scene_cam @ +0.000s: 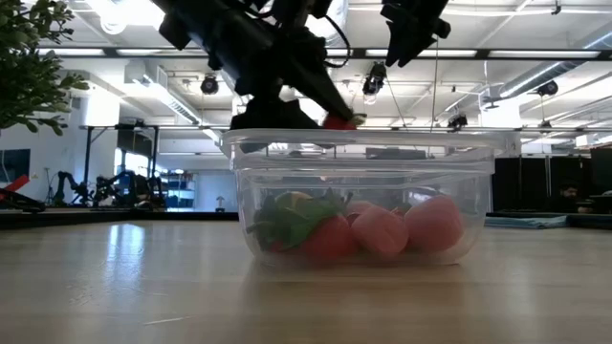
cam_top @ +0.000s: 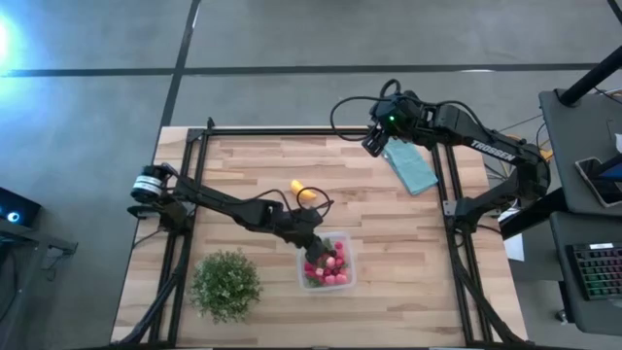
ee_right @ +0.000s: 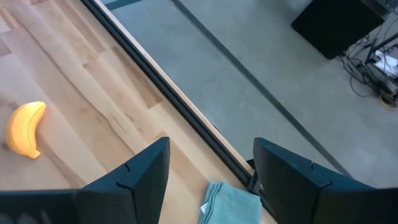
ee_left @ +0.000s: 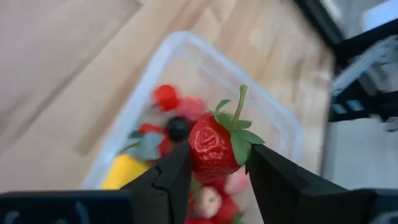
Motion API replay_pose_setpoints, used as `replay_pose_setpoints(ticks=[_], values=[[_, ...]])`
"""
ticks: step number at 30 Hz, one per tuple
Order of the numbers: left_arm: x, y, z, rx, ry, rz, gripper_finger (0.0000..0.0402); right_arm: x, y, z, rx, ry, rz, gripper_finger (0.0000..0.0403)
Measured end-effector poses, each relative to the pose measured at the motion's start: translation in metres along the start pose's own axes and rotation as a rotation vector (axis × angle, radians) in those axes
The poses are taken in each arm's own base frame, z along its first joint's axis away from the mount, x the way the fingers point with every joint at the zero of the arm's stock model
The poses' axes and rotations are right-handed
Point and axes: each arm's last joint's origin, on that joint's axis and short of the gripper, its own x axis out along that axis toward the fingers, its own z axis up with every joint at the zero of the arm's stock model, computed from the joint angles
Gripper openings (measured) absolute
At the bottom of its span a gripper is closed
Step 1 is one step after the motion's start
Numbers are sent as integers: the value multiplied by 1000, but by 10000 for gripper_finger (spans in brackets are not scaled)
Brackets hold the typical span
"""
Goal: Pick and placing Produce into tupperware
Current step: Put the strawberry into the transparent bin, then put the banana into the transparent bin
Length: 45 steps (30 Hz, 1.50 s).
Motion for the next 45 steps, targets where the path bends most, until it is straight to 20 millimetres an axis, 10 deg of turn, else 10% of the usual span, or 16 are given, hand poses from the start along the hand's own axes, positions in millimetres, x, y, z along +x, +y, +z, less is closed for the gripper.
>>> replay_pose_setpoints(ticks=[14, 21, 29, 45], values=[[-3, -4, 6, 25, -23, -5, 271, -13, -7, -1, -43, -34, -11, 224], [-39, -5, 38, 59, -129, 46, 273, -25, -14, -3, -27, -68, -10, 224], [-87, 4, 55, 951, -38, 308, 242, -31, -19, -5, -47, -83, -14, 224], [-76, 106, 75, 1060, 223, 361, 237, -24, -19, -9, 46, -46, -49, 224]])
